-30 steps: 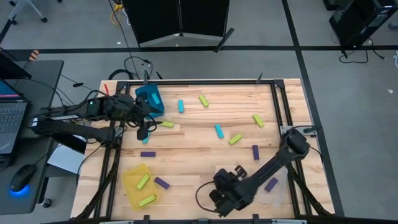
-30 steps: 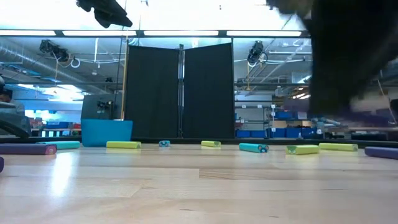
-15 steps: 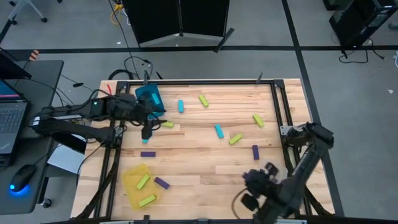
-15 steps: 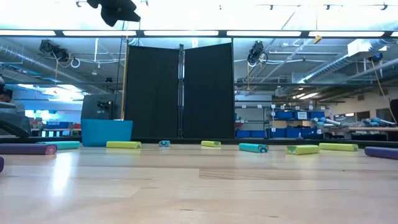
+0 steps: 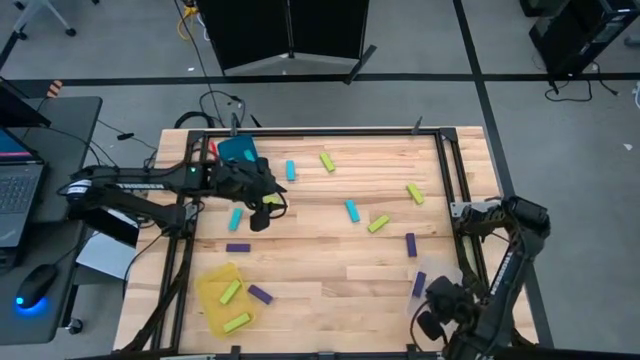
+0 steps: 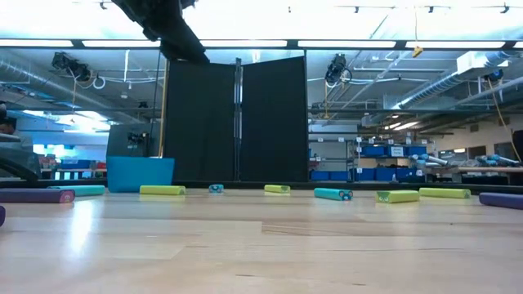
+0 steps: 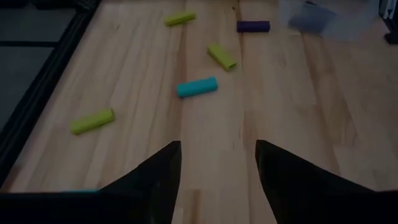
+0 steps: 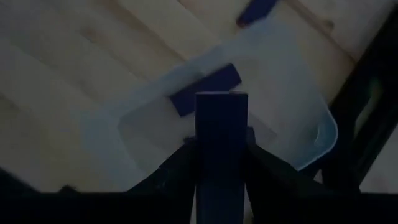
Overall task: Sort blocks
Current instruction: Put the purple block into the transparent bin, then put the green block into the yellow bin
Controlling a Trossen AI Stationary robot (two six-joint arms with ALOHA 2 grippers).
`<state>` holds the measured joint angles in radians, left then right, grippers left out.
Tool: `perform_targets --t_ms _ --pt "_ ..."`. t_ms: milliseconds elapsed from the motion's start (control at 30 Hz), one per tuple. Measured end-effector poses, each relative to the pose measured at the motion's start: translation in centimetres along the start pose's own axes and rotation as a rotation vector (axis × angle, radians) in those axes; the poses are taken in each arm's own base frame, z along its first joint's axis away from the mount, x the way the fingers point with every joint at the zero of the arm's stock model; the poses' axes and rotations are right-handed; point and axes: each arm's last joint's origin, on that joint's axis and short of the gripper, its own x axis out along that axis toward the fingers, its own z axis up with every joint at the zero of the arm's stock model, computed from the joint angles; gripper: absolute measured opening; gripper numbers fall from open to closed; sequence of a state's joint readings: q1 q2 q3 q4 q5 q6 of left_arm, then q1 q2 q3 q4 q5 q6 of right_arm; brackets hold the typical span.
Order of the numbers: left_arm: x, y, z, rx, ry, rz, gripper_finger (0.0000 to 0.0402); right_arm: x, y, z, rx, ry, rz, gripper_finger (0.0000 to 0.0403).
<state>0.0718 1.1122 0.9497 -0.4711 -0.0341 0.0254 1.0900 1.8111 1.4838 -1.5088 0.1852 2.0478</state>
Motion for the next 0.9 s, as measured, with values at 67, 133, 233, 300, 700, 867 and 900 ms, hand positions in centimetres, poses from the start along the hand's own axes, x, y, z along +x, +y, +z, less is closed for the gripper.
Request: perform_targets --t_ms 67,133,233,300,700,867,900 --pt "0.0 0.0 -0.1 -0.002 0.008 -0.001 0.0214 0.8 0.0 -0.3 0.019 0.029 -0.025 0.0162" --pt "0.0 0.0 0.0 -0.003 0.003 -0.001 0.0214 1.5 -0.1 -0.4 0.035 0.033 -0.042 0.0205" --pt "-0.2 0.0 -0.2 -0.003 0.015 -0.002 0.0214 1.9 -0.1 -0.5 0.036 0.012 -0.024 0.0259" --pt "-0.3 0.0 -0.4 -0.003 0.035 -0.002 0.0214 1.9 0.0 -0.3 0.035 -0.029 -0.007 0.0284" --pt "-0.6 -0.8 -2.3 0.112 0.233 -0.045 0.0214 -0.2 -0.4 3.1 -0.041 -0.477 0.211 0.0292" --pt "0.8 -2.1 -3.5 0.222 0.39 -0.028 0.0214 -1.1 -0.8 5.7 -0.128 -0.558 0.21 0.0284" --pt "1.1 -2.1 -3.6 0.217 0.403 0.006 0.0214 -1.2 -0.8 6.3 -0.144 -0.576 0.206 0.0284"
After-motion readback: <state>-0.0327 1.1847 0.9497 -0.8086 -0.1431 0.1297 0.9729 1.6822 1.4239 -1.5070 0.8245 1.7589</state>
